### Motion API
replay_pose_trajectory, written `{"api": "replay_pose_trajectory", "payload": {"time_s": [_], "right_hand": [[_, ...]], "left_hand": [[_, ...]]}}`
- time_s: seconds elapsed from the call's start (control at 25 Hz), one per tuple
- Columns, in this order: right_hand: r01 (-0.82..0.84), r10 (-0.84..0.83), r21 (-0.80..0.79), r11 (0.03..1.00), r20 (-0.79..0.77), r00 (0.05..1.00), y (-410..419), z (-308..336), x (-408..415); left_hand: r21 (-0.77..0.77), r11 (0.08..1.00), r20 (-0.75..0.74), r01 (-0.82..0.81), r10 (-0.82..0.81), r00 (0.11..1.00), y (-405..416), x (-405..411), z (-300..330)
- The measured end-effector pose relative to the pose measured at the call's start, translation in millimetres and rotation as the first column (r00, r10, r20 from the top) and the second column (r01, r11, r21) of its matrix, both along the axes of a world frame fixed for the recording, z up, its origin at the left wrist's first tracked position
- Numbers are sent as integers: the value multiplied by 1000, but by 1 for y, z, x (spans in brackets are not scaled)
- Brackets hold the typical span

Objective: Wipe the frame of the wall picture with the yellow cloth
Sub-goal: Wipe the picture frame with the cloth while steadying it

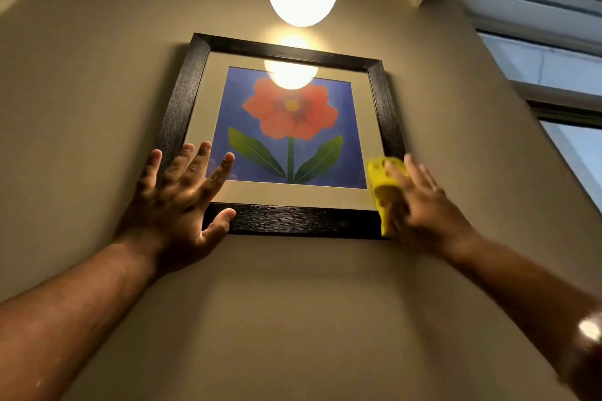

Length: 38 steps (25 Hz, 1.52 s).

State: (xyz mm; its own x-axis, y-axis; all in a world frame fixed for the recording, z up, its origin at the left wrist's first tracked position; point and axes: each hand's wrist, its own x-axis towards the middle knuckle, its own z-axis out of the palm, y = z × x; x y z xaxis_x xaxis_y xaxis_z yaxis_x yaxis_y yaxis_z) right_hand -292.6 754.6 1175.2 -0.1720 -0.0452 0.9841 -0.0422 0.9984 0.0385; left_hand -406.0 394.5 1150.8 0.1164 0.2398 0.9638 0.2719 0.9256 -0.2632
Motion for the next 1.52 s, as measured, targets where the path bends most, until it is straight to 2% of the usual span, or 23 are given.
{"api": "replay_pose_trajectory", "payload": {"time_s": [0.08, 0.12, 0.2, 0.28, 0.36, 0.48, 0.6, 0.72, 0.8, 0.88, 0.92, 1.0, 1.08, 1.12, 1.16, 1.24, 1.28, 1.32, 1.36, 1.4, 1.44, 1.52], "right_hand": [[9, -15, 111, 994, 55, 998, 8, -71, -2], [14, -20, 139, 990, 44, 999, 13, -72, -1], [65, -65, 119, 991, 1, 998, 8, -15, 5], [97, -97, 9, 995, 23, 995, -8, 79, 8], [169, -173, -110, 980, -28, 985, -24, 159, 10], [239, -263, -189, 952, -111, 958, -41, 191, 5], [179, -194, -98, 979, -185, 963, -34, 136, 8], [107, -104, 3, 994, -186, 977, -17, 6, 8], [57, -80, -91, 994, -269, 960, -22, -67, 1], [71, -152, -264, 962, -301, 941, -45, -90, -11], [70, -151, -265, 962, -299, 942, -66, -90, -17], [42, -40, 0, 999, -270, 962, -110, -88, -31], [77, -23, 279, 957, -192, 981, -133, -96, -42], [91, -29, 319, 943, -195, 980, -129, -97, -43], [96, -37, 260, 961, -225, 974, -115, -97, -41], [65, -92, -100, 993, -294, 951, -82, -98, -28], [48, -138, -272, 961, -321, 937, -70, -98, -21], [42, -170, -357, 933, -335, 927, -69, -96, -21], [27, -155, -343, 939, -354, 922, -80, -92, -26], [3, -90, -235, 972, -361, 928, -100, -88, -33], [2, -20, -54, 999, -327, 945, -122, -87, -41], [57, 3, 280, 958, -211, 977, -136, -85, -51]], "left_hand": [[-10, 1000, 5, 6, -6, 1000, 0, 1, 0], [-11, 1000, 4, 3, -3, 1000, 0, 1, -1], [-11, 1000, 9, 2, -2, 1000, 0, 3, -1], [-7, 1000, 1, -2, 2, 1000, -1, 3, -1], [-5, 1000, 6, -3, 3, 1000, 0, 3, -2], [16, 1000, 11, -18, 17, 1000, 0, 1, -2], [21, 1000, 8, -8, 8, 1000, 0, 1, -1], [15, 1000, 16, -4, 3, 1000, 1, 1, 0], [25, 1000, 10, 1, -1, 1000, 2, 1, -1], [22, 1000, 10, -2, 2, 1000, 3, 2, -1], [27, 1000, 9, 3, -4, 1000, 2, 1, -1], [31, 1000, 7, 3, -3, 1000, 3, 0, -1], [34, 999, 7, 0, -1, 1000, 3, 0, -1], [36, 999, 11, 1, -2, 1000, 3, 1, 0], [37, 999, 16, 1, -2, 1000, 3, 2, -1], [35, 999, 24, -2, 1, 1000, 3, 4, -2], [31, 1000, 24, -4, 3, 1000, 3, 4, -2], [27, 1000, 23, -5, 5, 1000, 4, 4, -2], [26, 1000, 19, -8, 7, 1000, 4, 4, -1], [27, 1000, 15, -8, 7, 1000, 3, 3, -1], [27, 1000, 9, -7, 7, 1000, 2, 3, 0], [23, 1000, -3, -4, 4, 1000, 2, 1, 0]]}}
